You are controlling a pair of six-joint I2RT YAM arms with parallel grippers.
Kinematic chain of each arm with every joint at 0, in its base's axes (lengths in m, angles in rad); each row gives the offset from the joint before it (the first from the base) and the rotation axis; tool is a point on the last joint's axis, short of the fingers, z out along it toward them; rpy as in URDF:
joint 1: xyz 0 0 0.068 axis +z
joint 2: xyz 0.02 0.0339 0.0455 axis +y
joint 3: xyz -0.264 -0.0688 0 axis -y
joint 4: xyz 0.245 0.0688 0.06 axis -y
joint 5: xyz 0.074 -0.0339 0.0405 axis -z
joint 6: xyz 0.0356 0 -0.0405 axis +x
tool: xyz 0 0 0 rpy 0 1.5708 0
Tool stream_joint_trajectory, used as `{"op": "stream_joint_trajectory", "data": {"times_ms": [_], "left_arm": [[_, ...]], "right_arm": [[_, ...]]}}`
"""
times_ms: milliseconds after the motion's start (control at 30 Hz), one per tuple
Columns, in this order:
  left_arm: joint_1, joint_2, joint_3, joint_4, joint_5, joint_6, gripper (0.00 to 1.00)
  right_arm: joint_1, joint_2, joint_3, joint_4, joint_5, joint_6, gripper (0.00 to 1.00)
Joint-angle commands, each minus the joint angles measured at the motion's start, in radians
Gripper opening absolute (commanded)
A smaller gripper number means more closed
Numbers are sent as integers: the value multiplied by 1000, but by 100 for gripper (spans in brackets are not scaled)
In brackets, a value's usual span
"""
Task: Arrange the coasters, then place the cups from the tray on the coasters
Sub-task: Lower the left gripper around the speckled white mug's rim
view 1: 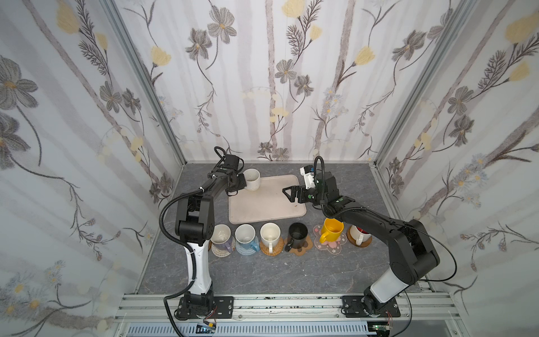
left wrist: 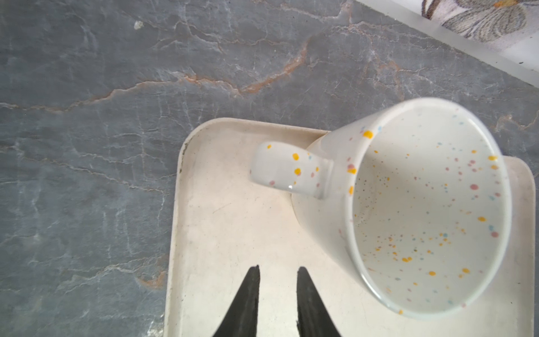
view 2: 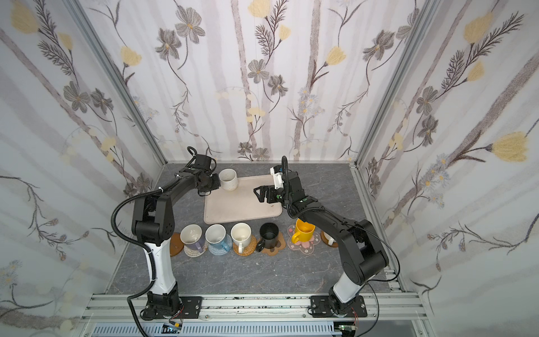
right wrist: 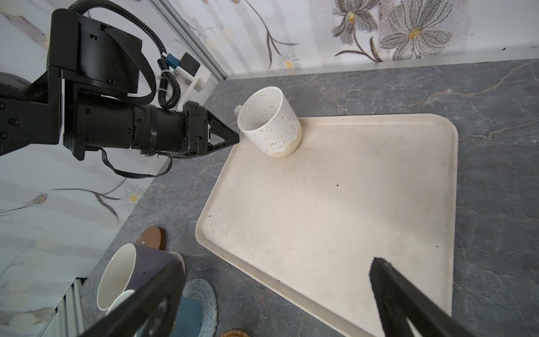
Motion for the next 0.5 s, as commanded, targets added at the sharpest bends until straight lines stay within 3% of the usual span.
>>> {"op": "stream_joint_trajectory", "data": {"times_ms": [0,200,467], "left_arm": [[-2,-21,-25,33,-17,-16,25],[7,-59,-30,53,-55,-21,24],[45,-16,90,49,-78,-3,49]], "right_arm": [[0,6,2,33,-17,6,100],[0,7,0,32,-15,4,100],[0,22,5,30,-14,3,100]]}}
